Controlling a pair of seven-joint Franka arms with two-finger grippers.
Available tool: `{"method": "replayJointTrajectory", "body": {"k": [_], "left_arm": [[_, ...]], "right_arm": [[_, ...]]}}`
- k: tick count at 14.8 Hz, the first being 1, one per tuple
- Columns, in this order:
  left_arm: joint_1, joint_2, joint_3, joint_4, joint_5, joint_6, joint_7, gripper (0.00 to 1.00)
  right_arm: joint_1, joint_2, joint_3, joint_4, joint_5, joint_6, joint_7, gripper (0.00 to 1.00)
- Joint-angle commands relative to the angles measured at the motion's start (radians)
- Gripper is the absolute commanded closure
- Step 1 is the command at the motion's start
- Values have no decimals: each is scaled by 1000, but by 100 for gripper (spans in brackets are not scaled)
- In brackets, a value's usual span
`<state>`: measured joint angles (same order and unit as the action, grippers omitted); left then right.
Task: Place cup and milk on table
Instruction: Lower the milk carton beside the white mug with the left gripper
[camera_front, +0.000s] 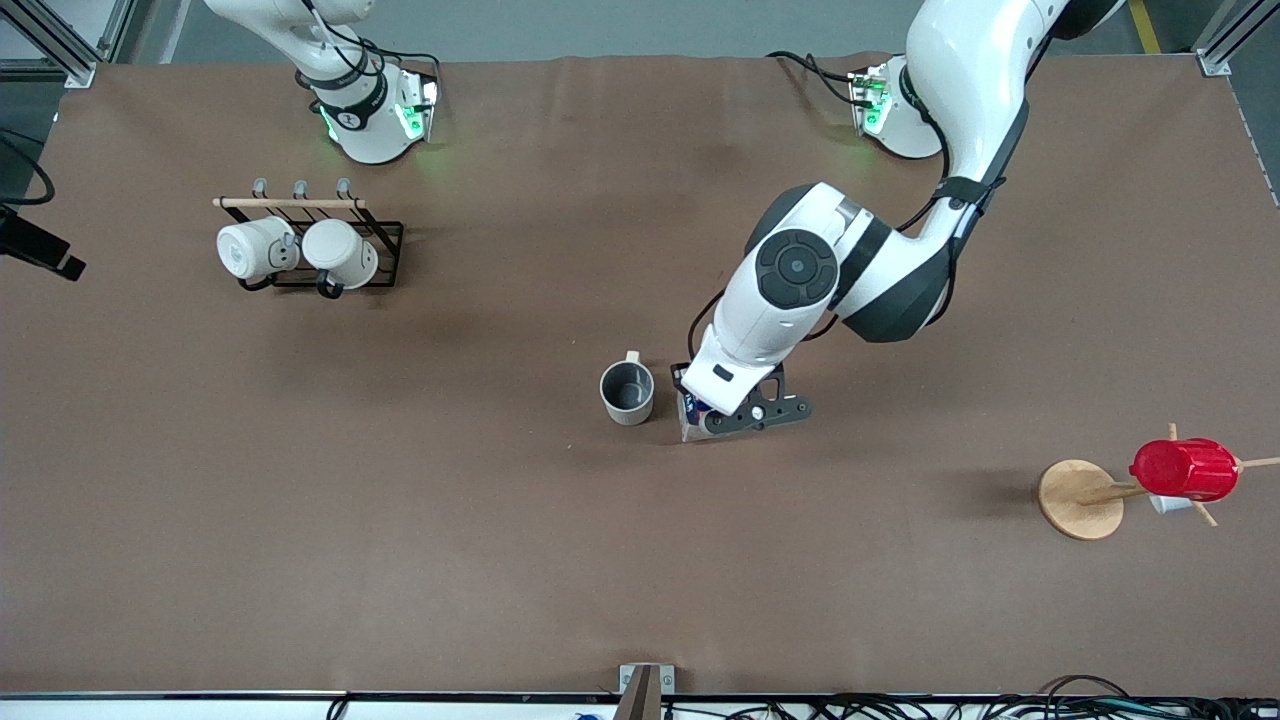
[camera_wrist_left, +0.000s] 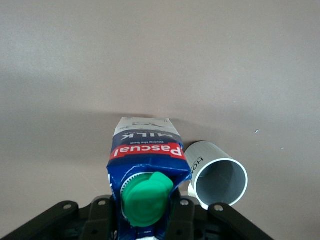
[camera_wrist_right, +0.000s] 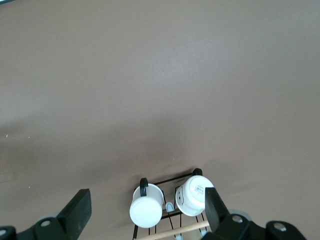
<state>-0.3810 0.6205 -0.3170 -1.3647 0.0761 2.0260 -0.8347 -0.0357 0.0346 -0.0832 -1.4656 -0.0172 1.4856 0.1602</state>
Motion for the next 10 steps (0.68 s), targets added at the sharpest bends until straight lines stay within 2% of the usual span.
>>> {"method": "replayJointTrajectory", "body": {"k": [1, 4, 6, 10], "left_arm": [[-15, 21, 4, 24, 13, -3, -23, 72], [-27, 33, -1, 26, 14, -4, -24, 72], [-45, 45, 1, 24, 16, -6, -29, 72], [-65, 61, 6, 27, 18, -6, -34, 72]], "right_arm": [[2, -24, 5, -38, 17, 41, -22, 0], [13, -22, 0, -35, 17, 38, -42, 0], [39, -19, -29, -18, 17, 38, -45, 0], [30, -18, -30, -16, 29, 35, -47, 0]]}}
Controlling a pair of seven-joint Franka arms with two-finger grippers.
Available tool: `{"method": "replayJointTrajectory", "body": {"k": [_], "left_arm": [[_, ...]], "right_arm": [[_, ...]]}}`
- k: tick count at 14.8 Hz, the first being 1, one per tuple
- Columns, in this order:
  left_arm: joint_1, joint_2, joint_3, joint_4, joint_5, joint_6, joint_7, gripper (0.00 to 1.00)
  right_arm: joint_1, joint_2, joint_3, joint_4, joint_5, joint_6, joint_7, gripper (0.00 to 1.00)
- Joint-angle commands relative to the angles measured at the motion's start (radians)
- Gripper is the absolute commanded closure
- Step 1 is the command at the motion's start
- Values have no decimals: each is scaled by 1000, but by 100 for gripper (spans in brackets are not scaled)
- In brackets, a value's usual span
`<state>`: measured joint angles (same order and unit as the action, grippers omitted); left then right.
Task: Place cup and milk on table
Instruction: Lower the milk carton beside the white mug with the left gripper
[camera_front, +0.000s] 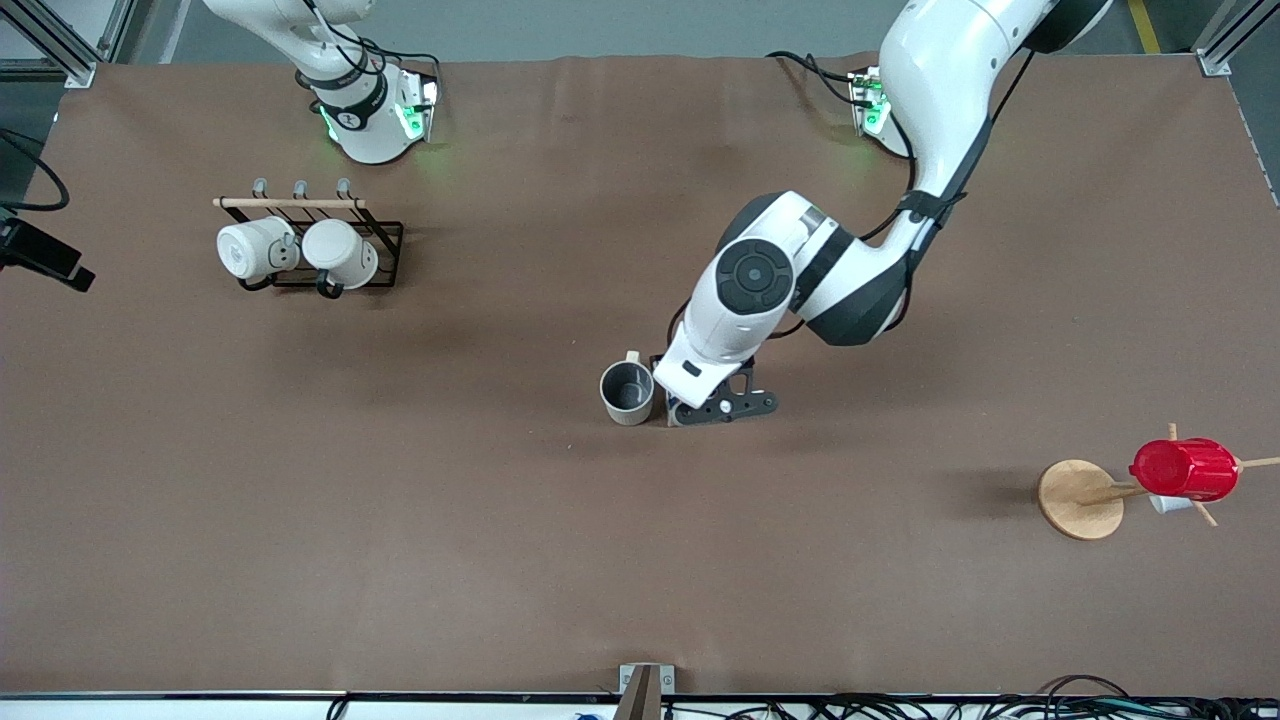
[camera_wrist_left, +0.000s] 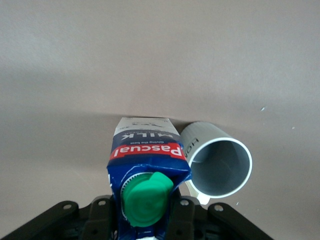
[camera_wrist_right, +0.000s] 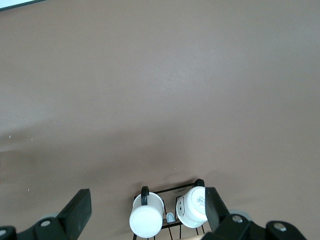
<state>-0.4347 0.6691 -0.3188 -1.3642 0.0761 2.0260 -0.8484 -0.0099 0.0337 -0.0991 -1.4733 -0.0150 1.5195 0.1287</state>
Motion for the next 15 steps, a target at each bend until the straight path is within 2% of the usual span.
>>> {"method": "replayJointTrajectory", "body": {"k": [1, 9, 11, 12, 13, 15], "left_arm": [[-10, 12, 7, 27, 18, -6, -20, 72], [-9, 18, 7, 27, 16, 16, -21, 70], [-10, 21, 7, 27, 16, 29, -29, 67], [-12, 24, 7, 27, 16, 34, -37, 42], [-12, 24, 7, 27, 16, 34, -38, 0], [-12, 23, 9, 27, 21, 34, -38, 0]], "right_arm": [[-2, -17, -14, -9, 36, -1, -15, 0], [-5, -18, -7, -9, 36, -5, -15, 0], [-39, -18, 21, -9, 38, -5, -17, 0], [-35, -18, 25, -9, 36, -5, -17, 0], [-30, -18, 24, -9, 36, -5, -15, 0], [-24, -18, 21, -9, 36, -7, -15, 0]]}}
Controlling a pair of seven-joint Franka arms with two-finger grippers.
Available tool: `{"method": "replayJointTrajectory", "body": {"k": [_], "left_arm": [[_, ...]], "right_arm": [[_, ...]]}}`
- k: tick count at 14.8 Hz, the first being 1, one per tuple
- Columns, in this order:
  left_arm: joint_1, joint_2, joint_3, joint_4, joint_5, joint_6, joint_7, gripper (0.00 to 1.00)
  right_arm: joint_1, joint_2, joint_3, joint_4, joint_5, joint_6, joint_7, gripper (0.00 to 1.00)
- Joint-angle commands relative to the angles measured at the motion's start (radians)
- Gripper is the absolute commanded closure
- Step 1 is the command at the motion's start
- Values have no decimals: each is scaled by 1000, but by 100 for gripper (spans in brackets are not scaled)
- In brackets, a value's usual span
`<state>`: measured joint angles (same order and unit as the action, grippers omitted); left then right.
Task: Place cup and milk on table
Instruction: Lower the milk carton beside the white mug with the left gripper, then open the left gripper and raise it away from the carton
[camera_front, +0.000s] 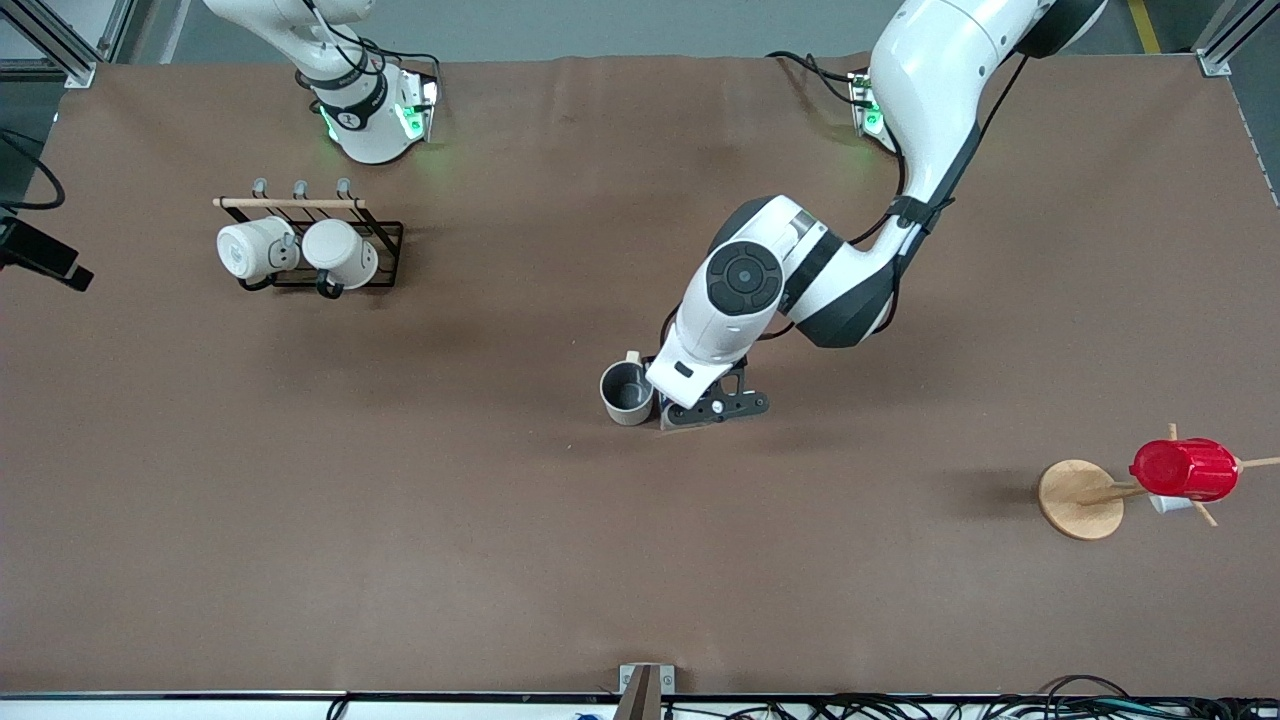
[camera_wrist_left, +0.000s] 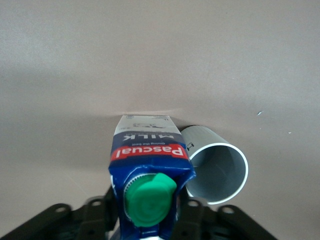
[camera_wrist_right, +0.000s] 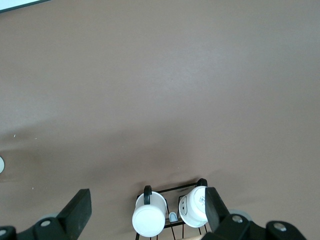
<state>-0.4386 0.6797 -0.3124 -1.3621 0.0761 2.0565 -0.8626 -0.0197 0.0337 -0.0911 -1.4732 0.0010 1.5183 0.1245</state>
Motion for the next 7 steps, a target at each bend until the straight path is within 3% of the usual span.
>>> {"method": "replayJointTrajectory", "body": {"k": [1, 5, 7], "left_arm": [[-6, 3, 4, 25, 22, -4, -21, 0], [12, -96, 24, 26, 76, -61, -21, 0], [18, -169, 90, 25, 108, -61, -16, 0]], "right_arm": [[-10, -18, 11, -9, 20, -6, -13, 0], [1, -18, 5, -9, 20, -9, -11, 0], [1, -18, 5, -9, 20, -9, -13, 0]]}}
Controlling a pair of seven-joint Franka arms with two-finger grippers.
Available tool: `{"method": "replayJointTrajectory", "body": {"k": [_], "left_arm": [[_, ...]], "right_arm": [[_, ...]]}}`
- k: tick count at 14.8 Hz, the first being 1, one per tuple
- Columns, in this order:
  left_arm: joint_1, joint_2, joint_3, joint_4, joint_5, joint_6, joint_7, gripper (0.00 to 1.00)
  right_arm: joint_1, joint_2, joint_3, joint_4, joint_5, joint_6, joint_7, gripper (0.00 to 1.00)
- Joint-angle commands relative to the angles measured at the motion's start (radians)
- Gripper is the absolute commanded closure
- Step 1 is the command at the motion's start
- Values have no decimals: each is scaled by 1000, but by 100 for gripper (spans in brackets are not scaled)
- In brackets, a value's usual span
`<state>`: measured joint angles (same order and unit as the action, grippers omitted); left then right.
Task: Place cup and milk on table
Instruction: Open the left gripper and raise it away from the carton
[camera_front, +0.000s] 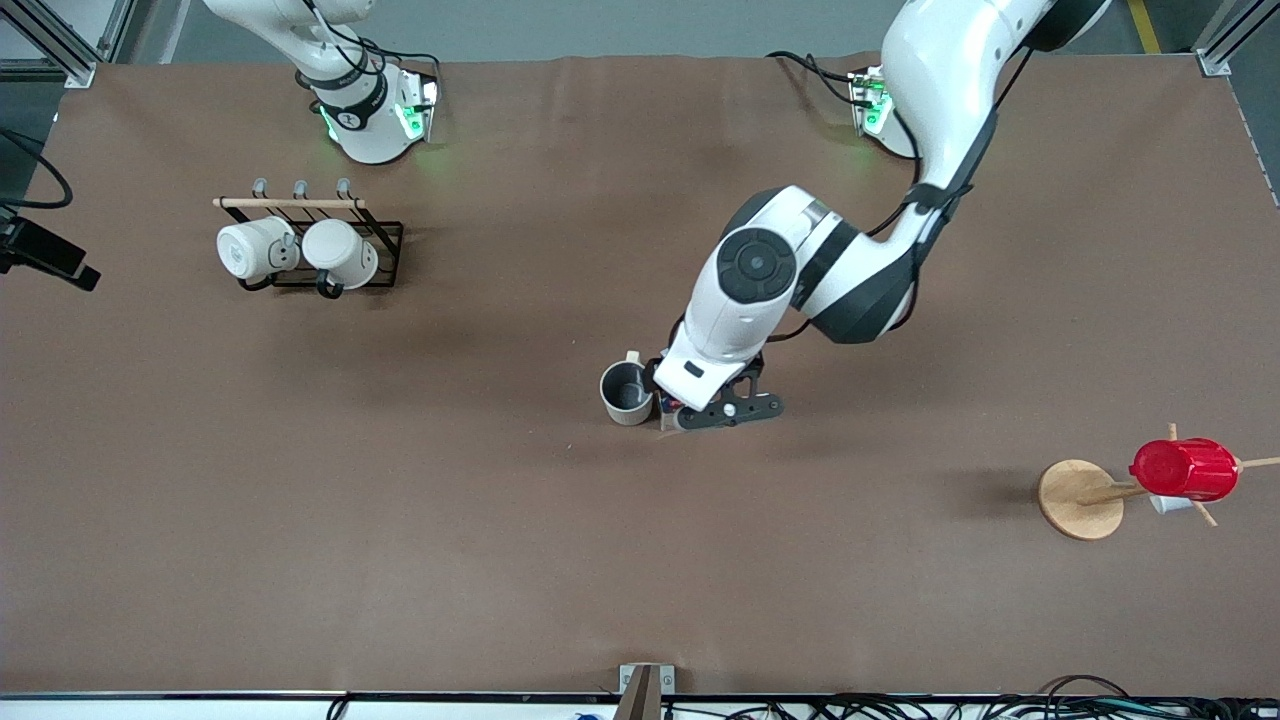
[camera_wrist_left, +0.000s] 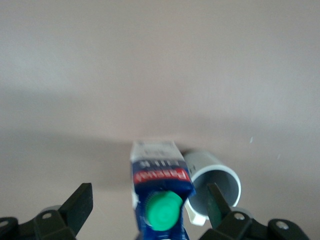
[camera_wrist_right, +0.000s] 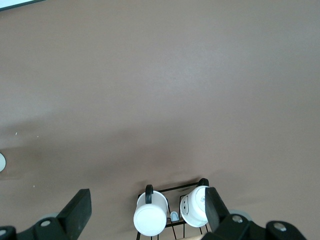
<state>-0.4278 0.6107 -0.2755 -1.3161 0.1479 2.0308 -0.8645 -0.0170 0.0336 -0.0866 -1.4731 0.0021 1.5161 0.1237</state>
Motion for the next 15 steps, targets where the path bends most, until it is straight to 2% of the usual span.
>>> {"method": "replayJointTrajectory", "body": {"k": [1, 3, 5, 7, 10, 13, 15], "left_arm": [[23, -144, 82, -32, 56, -40, -10, 0], [100, -199, 87, -26, 100, -98, 36, 0], [190, -276, 81, -31, 93, -147, 114, 0], [277, -350, 75, -31, 79, -269, 250, 0], [374, -458, 85, -52, -51, -388, 428, 0], [397, -650, 94, -269, -77, -397, 531, 0], [397, -727, 130, -345, -96, -428, 628, 0]], "right_arm": [[-1, -18, 1, -9, 18, -7, -10, 0], [-3, -18, 1, -9, 19, -7, -10, 0], [-3, -18, 1, -9, 19, -7, -10, 0], [-3, -18, 1, -9, 19, -8, -10, 0], [0, -18, 1, -9, 19, -10, -10, 0], [2, -18, 1, -9, 19, -14, -10, 0], [5, -18, -1, -9, 18, -14, -10, 0]]}}
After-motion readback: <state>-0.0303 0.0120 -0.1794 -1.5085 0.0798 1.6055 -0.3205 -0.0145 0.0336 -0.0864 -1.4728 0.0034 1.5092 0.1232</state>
